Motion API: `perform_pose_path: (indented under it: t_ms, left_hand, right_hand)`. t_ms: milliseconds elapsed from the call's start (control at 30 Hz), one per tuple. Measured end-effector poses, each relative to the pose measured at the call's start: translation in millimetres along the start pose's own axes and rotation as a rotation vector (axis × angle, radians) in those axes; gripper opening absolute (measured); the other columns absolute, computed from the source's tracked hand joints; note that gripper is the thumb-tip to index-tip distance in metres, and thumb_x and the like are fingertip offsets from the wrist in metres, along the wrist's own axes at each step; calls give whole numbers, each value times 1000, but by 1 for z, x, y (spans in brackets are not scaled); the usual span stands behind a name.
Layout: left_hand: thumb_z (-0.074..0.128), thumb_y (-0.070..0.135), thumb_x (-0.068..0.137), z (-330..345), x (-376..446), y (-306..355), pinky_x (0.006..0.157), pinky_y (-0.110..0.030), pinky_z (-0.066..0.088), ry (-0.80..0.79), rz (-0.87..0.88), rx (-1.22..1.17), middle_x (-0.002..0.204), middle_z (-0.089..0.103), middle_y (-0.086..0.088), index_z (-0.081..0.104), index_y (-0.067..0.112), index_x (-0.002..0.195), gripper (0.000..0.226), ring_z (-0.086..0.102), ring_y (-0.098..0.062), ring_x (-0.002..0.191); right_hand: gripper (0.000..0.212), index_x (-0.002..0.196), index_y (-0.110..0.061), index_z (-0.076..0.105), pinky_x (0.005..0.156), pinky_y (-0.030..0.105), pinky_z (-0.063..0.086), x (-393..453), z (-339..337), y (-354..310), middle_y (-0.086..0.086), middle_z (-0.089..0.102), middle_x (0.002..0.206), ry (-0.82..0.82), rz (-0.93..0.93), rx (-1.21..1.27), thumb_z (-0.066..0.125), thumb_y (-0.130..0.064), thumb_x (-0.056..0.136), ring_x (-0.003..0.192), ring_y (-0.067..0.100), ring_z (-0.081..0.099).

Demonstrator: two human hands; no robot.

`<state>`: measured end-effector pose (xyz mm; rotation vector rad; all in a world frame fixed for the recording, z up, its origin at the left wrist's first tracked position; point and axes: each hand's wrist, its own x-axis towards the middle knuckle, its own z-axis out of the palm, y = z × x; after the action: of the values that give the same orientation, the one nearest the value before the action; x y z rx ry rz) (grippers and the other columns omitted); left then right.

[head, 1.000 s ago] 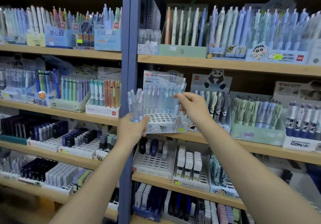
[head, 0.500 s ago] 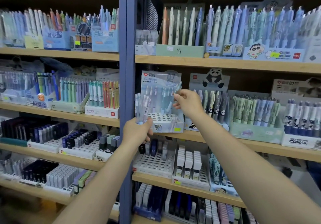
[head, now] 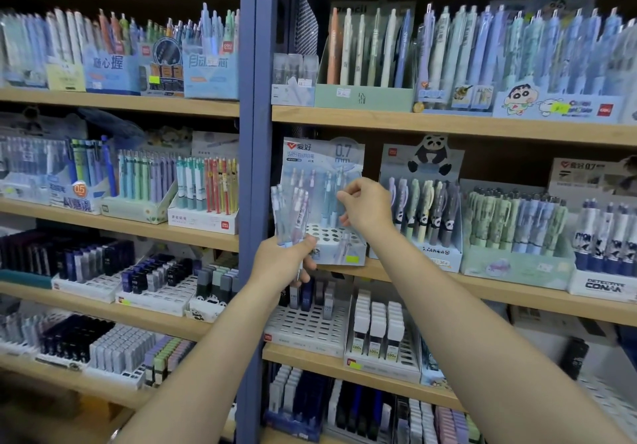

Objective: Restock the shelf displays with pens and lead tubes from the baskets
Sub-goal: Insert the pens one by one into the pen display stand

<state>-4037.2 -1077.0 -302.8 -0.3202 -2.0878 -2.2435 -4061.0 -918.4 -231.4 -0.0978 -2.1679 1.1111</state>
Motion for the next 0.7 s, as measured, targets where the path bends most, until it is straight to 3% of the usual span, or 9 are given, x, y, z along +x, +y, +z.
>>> perform_pose_path:
  t_ms: [200,267,367,600,700]
  left_hand:
    - [71,31,93,-8,1,-1,48,-26,46,-103,4,-66,65,65,-6,70,6,103,28,54,-17,49]
    - [71,30,93,-10,1,-1,49,-26,46,-137,1,-131,64,63,-5,71,4,105,28,53,-17,49]
    - [73,27,91,-7,2,1,49,-25,45,-187,0,-200,61,60,-5,70,8,100,21,50,-17,47]
    - [72,31,89,10,1,10,51,-26,41,-313,34,-188,61,56,-2,70,3,115,38,46,-17,49]
    - [72,34,87,11,-1,6,52,-29,36,-338,33,-207,65,57,-3,75,13,98,24,45,-17,49]
  right_hand:
    - [10,94,-9,62,65,40,63,-2,-1,1,9,71,79,-60,57,12,62,-19,99,47,14,68]
    - [10,102,-11,60,58,34,60,-6,-7,-1,9,70,77,-48,53,51,58,-20,100,45,13,66]
    - [16,95,-10,67,47,27,49,-20,-17,-6,7,68,78,-90,18,181,55,-20,101,45,12,59]
    - [21,93,-15,76,52,27,47,-39,-36,-20,3,73,85,-340,-30,283,68,-35,94,57,14,57]
    - [18,91,-12,74,56,31,48,-40,-43,-19,3,71,81,-354,-24,297,66,-28,96,61,19,60]
